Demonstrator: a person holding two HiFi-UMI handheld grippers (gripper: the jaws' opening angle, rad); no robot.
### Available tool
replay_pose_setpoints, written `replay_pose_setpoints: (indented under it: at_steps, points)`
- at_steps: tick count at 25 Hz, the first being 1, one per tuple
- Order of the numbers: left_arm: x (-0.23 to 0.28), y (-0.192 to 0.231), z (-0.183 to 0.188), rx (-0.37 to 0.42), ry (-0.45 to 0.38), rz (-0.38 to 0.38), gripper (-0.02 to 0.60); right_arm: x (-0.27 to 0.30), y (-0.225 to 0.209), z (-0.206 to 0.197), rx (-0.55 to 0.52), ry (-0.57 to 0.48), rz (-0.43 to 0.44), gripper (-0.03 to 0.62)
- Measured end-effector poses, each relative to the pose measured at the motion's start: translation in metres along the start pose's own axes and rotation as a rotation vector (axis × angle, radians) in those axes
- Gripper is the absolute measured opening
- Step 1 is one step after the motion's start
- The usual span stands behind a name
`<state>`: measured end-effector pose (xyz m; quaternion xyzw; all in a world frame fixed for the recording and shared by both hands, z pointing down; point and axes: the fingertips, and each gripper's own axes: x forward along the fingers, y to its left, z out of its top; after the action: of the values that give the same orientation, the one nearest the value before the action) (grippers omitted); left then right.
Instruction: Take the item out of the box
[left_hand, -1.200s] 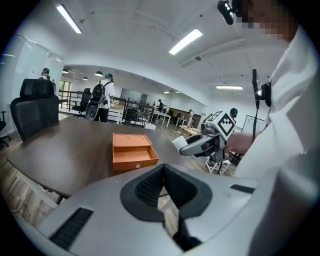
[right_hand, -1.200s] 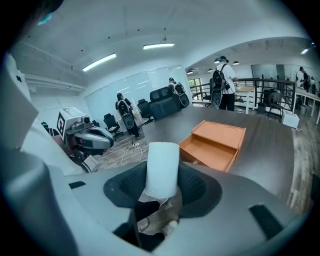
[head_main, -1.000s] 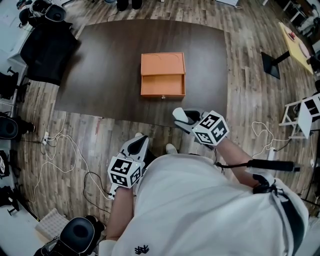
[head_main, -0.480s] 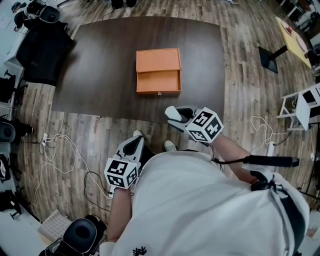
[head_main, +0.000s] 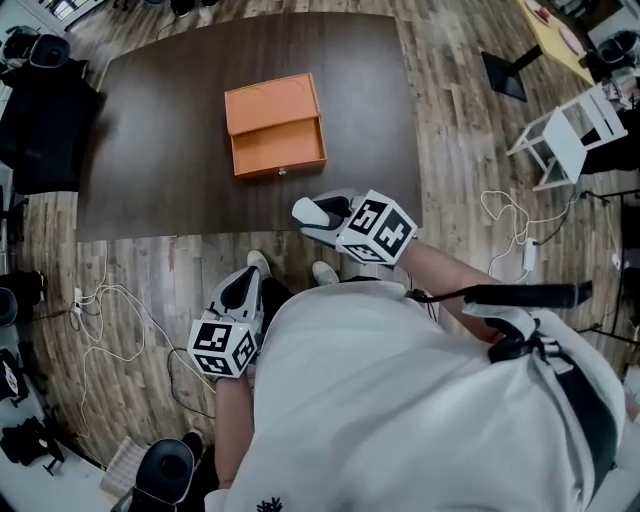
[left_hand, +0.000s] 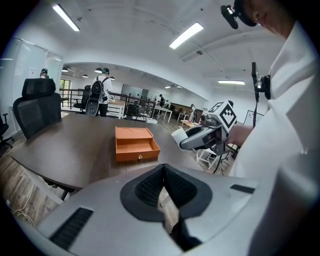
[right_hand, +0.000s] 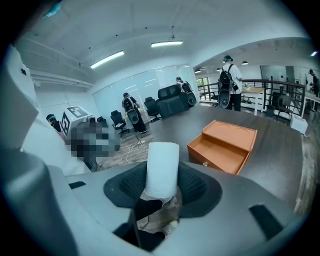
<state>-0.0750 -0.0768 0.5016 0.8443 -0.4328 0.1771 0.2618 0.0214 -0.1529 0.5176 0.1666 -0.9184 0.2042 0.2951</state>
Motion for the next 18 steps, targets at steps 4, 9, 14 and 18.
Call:
replay_pose_setpoints:
  at_steps: [4, 9, 14, 18]
  points:
    - [0.0, -0.001, -0.002, 0.01, 0.002, -0.001, 0.009, 0.002, 0.002, -0.001, -0.006, 0.001, 0.003, 0.179]
    - [-0.003, -0.001, -0.004, 0.029, 0.015, 0.002, 0.009, 0.006, 0.007, -0.001, -0.004, 0.002, 0.009, 0.179]
    - [-0.003, 0.001, -0.006, 0.027, 0.014, 0.002, 0.009, 0.008, 0.007, -0.003, -0.004, 0.002, 0.007, 0.18]
    - [-0.004, 0.004, -0.007, 0.031, 0.018, 0.01, 0.009, 0.012, 0.008, -0.002, -0.004, -0.005, 0.015, 0.179]
